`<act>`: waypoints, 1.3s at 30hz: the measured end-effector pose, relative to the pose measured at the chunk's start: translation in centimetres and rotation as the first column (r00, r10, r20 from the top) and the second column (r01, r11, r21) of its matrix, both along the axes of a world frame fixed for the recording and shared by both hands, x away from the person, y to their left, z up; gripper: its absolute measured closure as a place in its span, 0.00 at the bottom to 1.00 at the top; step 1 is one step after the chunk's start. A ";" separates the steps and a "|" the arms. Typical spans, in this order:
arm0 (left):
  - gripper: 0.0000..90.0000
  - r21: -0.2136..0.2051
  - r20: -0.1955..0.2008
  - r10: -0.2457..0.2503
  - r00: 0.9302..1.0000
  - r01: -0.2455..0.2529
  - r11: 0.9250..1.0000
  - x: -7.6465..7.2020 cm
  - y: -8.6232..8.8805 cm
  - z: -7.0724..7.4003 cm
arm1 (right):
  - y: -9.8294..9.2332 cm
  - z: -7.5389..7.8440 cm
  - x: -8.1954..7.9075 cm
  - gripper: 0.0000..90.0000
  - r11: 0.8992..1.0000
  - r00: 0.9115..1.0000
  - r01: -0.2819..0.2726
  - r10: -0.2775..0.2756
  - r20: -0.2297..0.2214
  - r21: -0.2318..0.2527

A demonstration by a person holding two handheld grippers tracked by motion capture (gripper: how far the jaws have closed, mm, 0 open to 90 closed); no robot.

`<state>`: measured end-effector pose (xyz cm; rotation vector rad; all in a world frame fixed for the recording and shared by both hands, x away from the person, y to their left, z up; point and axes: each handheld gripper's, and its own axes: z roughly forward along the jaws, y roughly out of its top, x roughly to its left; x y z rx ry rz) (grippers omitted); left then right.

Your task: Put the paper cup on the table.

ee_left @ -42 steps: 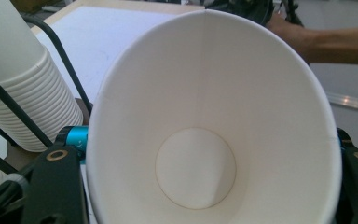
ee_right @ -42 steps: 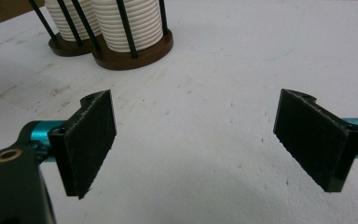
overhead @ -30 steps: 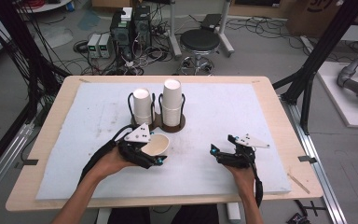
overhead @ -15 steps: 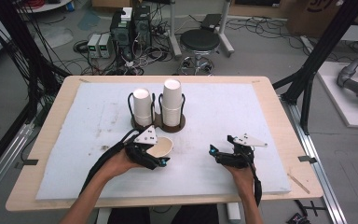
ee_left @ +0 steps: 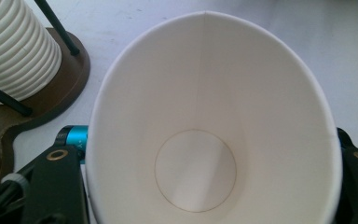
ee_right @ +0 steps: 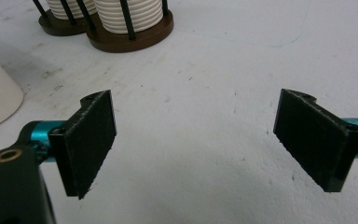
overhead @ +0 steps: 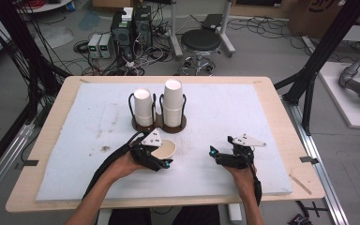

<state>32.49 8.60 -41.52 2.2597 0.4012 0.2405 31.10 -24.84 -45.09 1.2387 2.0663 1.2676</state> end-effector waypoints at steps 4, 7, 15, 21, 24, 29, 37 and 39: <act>0.33 -0.003 -0.003 0.003 1.000 -0.003 1.000 0.0 0.0 0.0 | 0.0 0.0 0.0 0.15 1.000 1.000 -0.004 0.004 0.002 0.000; 0.32 -0.005 -0.007 0.007 1.000 -0.007 1.000 0.1 0.0 0.0 | 0.0 0.0 0.1 0.15 1.000 1.000 -0.005 0.005 0.003 0.001; 0.24 0.000 0.002 0.007 1.000 -0.007 1.000 0.1 -0.1 -0.3 | -0.1 0.0 0.0 0.15 1.000 1.000 -0.008 0.008 0.000 0.006; 0.22 -0.008 -0.005 0.012 1.000 -0.012 1.000 0.0 -0.1 -0.8 | -0.2 0.0 0.0 0.15 1.000 1.000 -0.009 0.009 0.000 0.018; 0.22 -0.020 -0.010 0.014 1.000 -0.014 1.000 -0.1 0.1 -1.0 | -0.2 0.0 0.0 0.15 1.000 1.000 -0.012 0.012 0.001 0.019; 0.22 -0.032 0.001 0.015 1.000 -0.015 0.999 -0.2 0.4 -1.1 | -0.2 0.0 0.0 0.15 1.000 1.000 -0.014 0.014 0.000 0.015; 0.22 -0.084 -0.002 0.021 1.000 -0.021 0.996 -0.7 1.8 -1.4 | -0.3 0.0 0.0 0.15 1.000 1.000 -0.017 0.017 0.002 0.022; 0.22 -0.090 0.001 0.026 1.000 -0.026 0.996 -0.9 2.0 -1.4 | -0.2 0.0 0.1 0.15 1.000 1.000 -0.015 0.015 0.003 0.020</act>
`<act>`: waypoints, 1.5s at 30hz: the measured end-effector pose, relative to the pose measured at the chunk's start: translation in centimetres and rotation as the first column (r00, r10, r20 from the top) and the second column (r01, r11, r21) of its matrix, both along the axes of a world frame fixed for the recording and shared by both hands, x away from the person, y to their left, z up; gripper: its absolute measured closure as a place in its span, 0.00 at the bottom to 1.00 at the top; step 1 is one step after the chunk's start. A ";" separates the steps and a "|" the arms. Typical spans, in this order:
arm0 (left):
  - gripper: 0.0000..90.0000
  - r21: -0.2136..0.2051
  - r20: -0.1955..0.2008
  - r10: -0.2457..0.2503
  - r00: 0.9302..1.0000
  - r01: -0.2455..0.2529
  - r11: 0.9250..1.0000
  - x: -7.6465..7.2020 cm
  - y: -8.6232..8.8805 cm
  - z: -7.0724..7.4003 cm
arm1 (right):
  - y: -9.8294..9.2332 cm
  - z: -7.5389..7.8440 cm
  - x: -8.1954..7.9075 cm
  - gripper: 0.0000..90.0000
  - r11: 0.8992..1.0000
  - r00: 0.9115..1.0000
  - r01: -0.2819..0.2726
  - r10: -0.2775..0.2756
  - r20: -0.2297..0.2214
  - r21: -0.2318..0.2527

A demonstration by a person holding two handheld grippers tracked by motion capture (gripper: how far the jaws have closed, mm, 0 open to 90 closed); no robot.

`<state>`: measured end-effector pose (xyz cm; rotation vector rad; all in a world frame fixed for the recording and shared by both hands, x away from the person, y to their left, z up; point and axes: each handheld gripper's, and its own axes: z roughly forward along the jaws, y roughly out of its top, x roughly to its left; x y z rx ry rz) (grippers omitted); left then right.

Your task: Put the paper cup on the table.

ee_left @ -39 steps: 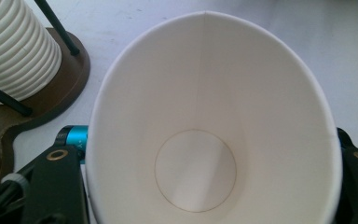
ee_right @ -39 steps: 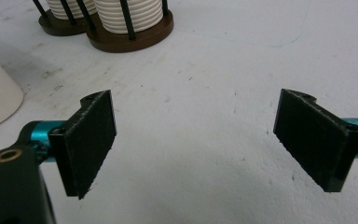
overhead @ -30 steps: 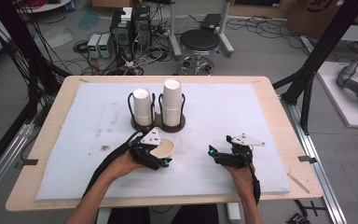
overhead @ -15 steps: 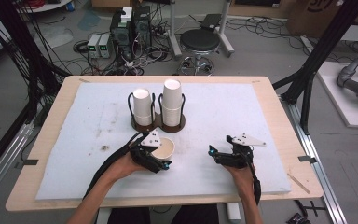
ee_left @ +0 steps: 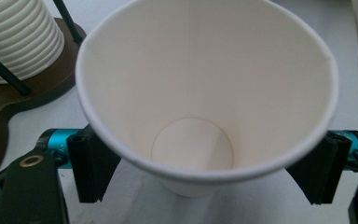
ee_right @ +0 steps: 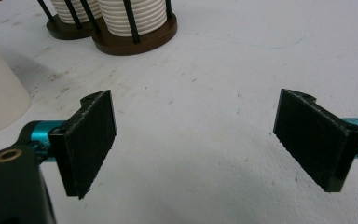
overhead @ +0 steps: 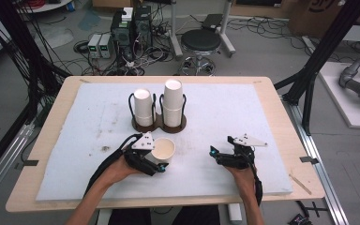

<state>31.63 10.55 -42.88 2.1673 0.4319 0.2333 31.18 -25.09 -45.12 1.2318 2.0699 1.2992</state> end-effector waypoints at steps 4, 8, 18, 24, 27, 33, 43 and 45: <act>0.22 -0.001 0.005 -0.009 1.000 0.009 1.000 -0.1 0.2 0.0 | 0.1 0.0 -0.1 0.15 1.000 1.000 0.004 -0.004 -0.006 0.003; 0.22 -0.013 0.003 -0.007 1.000 0.007 1.000 -0.3 0.6 -0.1 | 0.0 0.0 0.0 0.15 1.000 1.000 0.002 -0.002 0.001 0.002; 0.09 -0.069 0.000 -0.021 1.000 0.021 0.997 -0.4 2.2 -0.3 | 0.0 0.0 0.0 0.15 1.000 1.000 0.000 0.000 -0.004 0.001; 0.08 -0.088 -0.001 -0.026 1.000 0.026 0.996 -0.6 2.9 -0.4 | 0.1 0.0 0.0 0.15 1.000 1.000 0.001 -0.001 -0.004 0.000; 0.08 -0.102 -0.005 -0.030 1.000 0.030 0.994 -0.7 3.4 -0.4 | 0.1 0.0 0.0 0.15 1.000 1.000 0.001 -0.001 -0.002 -0.003; 0.08 -0.126 0.001 -0.017 1.000 0.017 0.992 -1.5 5.5 -0.2 | 0.0 0.0 0.0 0.15 1.000 1.000 0.002 -0.002 0.001 0.001; 0.08 -0.177 0.003 0.053 0.999 -0.052 0.983 -2.6 9.8 -0.4 | 0.0 0.0 -0.1 0.15 1.000 1.000 0.005 -0.005 0.007 -0.001; 0.08 -0.182 0.006 0.061 0.998 -0.059 0.982 -2.8 10.6 -0.5 | 0.0 0.0 -0.1 0.15 1.000 1.000 0.006 -0.006 0.011 -0.005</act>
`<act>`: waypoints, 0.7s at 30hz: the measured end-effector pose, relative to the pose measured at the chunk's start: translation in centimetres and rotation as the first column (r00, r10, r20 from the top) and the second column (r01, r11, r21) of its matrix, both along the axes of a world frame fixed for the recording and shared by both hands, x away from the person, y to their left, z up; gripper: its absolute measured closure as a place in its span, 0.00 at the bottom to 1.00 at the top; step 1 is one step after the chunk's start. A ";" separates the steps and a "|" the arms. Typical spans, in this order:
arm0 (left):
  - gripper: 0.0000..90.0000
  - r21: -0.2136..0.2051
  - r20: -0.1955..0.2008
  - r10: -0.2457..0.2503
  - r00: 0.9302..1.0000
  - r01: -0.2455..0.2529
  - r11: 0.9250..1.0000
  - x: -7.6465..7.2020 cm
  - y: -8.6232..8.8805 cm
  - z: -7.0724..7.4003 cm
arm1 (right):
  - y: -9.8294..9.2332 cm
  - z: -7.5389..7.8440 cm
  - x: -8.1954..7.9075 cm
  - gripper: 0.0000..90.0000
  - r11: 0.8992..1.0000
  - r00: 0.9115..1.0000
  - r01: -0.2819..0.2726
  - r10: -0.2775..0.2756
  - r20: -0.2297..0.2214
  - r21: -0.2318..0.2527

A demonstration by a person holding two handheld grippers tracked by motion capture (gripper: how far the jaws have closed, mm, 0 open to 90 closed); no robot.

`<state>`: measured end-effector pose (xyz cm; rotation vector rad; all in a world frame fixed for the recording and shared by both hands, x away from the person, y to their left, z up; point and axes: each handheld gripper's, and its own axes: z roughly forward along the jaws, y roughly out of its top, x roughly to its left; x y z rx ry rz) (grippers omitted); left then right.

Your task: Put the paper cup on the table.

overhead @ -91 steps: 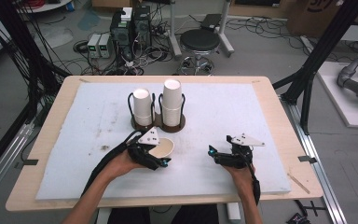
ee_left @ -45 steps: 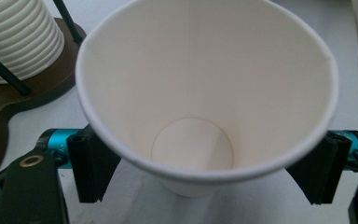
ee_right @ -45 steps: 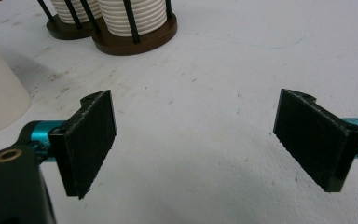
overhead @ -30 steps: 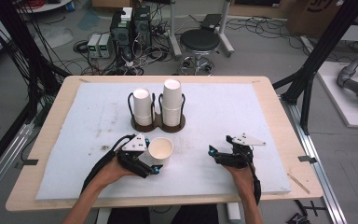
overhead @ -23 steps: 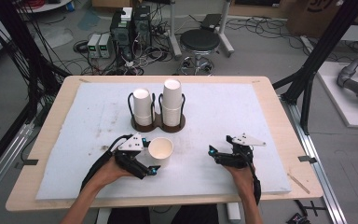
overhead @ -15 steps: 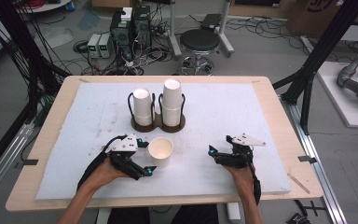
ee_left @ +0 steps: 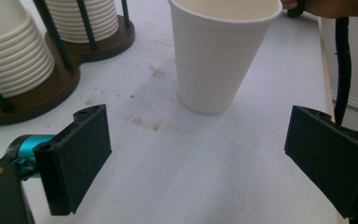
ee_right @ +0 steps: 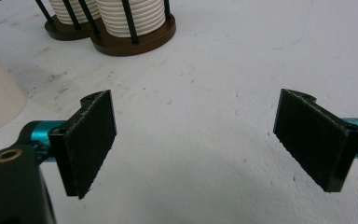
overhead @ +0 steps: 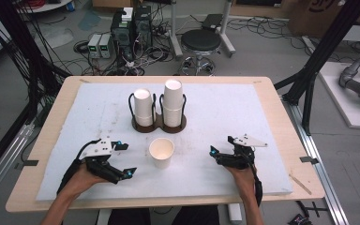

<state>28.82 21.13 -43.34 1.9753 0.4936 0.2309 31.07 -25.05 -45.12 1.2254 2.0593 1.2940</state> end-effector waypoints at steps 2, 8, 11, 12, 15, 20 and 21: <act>0.08 -0.001 0.003 0.004 1.000 -0.004 1.000 -0.1 0.6 0.0 | 0.1 0.0 -0.1 0.15 1.000 1.000 -0.002 0.002 0.009 -0.005; 0.08 -0.018 0.016 0.040 0.999 -0.040 0.999 -0.6 2.4 -0.1 | 0.0 0.0 -0.3 0.15 1.000 1.000 0.005 -0.005 0.027 -0.004; 0.08 -0.040 0.021 0.064 0.998 -0.064 0.997 -0.8 3.5 -0.2 | 0.0 0.0 -0.3 0.15 1.000 1.000 0.007 -0.007 0.024 0.001; 0.08 -0.054 0.021 0.079 0.997 -0.078 0.995 -0.9 3.8 -0.2 | 0.0 0.0 -0.3 0.15 1.000 1.000 0.008 -0.008 0.028 0.002; 0.08 -0.089 0.024 0.114 0.993 -0.112 0.990 -1.1 5.0 -0.4 | 0.0 0.0 -0.4 0.15 1.000 0.999 0.004 -0.004 0.037 -0.006; 0.08 -0.127 0.024 0.175 0.984 -0.171 0.977 -1.0 6.1 -0.6 | 0.2 0.0 -0.5 0.15 1.000 0.999 0.005 -0.004 0.041 -0.016; 0.08 -0.130 0.028 0.184 0.983 -0.179 0.975 -1.0 6.3 -0.6 | 0.2 0.0 -0.5 0.15 1.000 0.999 0.007 -0.007 0.040 -0.014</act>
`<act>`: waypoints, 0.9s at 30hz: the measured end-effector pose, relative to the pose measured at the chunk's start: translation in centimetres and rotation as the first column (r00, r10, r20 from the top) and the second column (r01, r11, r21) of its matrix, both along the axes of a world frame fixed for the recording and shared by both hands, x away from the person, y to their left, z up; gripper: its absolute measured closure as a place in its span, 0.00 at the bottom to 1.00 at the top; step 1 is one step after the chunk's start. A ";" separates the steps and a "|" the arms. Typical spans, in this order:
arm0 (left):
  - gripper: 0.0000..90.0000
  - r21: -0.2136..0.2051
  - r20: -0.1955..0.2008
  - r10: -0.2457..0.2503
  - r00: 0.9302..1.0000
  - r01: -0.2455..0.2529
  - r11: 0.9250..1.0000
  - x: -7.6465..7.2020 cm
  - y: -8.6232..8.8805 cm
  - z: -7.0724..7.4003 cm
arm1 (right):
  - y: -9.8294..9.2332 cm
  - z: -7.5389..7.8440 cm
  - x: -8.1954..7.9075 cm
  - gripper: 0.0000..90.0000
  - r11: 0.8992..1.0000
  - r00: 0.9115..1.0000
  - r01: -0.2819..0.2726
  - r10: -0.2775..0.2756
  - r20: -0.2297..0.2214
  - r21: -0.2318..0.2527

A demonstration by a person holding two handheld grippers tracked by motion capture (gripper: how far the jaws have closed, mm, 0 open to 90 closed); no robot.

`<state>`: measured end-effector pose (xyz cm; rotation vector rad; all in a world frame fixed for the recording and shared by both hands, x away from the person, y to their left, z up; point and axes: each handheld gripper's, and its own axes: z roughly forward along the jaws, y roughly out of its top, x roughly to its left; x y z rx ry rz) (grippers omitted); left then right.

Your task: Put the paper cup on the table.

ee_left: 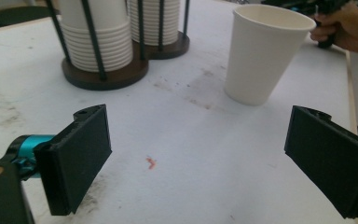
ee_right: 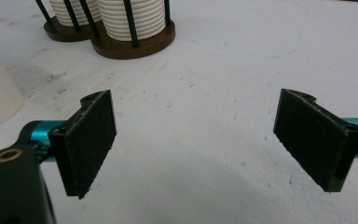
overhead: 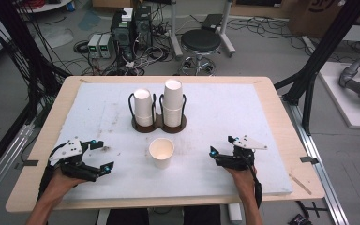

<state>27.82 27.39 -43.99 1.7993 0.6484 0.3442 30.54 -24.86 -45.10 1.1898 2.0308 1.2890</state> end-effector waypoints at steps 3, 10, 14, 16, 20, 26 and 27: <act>0.08 -0.001 0.004 0.028 1.000 -0.028 1.000 -0.1 0.5 -0.1 | -0.1 0.0 0.0 0.15 1.000 1.000 -0.004 0.004 0.004 0.005; 0.08 -0.023 0.014 0.100 0.995 -0.100 0.995 -0.3 1.5 -0.5 | -0.1 0.0 0.1 0.15 1.000 1.000 -0.015 0.015 0.007 0.006; 0.08 -0.033 0.011 0.122 0.992 -0.122 0.992 -0.3 1.7 -0.6 | 0.0 0.0 -0.1 0.15 1.000 1.000 -0.012 0.012 0.001 0.005; 0.08 -0.027 0.016 0.127 0.992 -0.126 0.992 -0.3 1.7 -0.6 | 0.0 0.0 0.0 0.15 1.000 1.000 -0.015 0.015 0.002 0.006; 0.08 -0.023 0.011 0.142 0.990 -0.141 0.990 -0.4 1.9 -0.8 | -0.1 0.0 0.0 0.15 1.000 1.000 -0.017 0.017 0.003 0.009; 0.08 -0.020 0.013 0.167 0.986 -0.167 0.986 -0.3 2.3 -1.1 | -0.1 0.0 -0.1 0.15 1.000 1.000 -0.016 0.016 0.006 0.008; 0.08 -0.024 0.010 0.169 0.986 -0.169 0.985 -0.3 2.3 -1.2 | -0.1 0.0 -0.1 0.15 1.000 1.000 -0.016 0.016 0.012 0.005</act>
